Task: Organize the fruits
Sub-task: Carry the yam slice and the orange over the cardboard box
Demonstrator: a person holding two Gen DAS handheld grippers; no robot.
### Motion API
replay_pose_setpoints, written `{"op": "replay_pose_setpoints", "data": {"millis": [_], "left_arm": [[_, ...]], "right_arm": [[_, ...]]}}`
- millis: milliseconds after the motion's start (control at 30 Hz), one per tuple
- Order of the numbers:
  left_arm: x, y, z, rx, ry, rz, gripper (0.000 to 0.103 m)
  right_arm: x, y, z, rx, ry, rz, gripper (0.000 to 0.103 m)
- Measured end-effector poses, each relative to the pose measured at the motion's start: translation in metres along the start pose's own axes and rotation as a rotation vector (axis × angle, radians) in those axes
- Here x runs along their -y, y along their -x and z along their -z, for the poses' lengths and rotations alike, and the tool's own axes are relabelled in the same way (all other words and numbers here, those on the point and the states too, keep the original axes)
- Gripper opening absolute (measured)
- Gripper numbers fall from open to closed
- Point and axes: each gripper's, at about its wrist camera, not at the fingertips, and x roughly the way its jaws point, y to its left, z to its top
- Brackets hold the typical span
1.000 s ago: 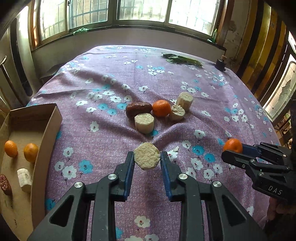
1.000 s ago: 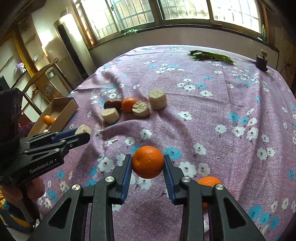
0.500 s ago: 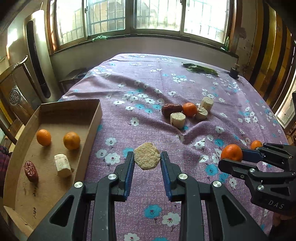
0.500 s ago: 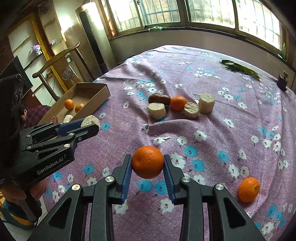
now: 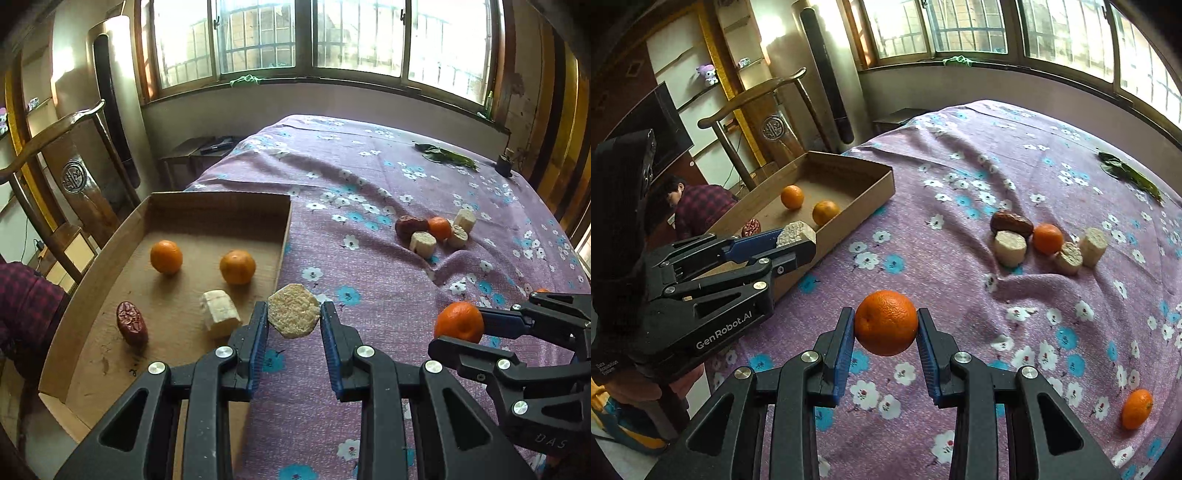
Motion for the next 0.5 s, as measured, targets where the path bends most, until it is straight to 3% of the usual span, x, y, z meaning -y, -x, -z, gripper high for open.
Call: {"op": "replay_pose_setpoints", "data": {"millis": [500], "left_arm": [[-0.062,0.005,0.013,0.000,0.085,-0.103,0.028]], "right_arm": [[-0.057,-0.028,-0.024,-0.035,0.131,-0.058,0.036]]}}
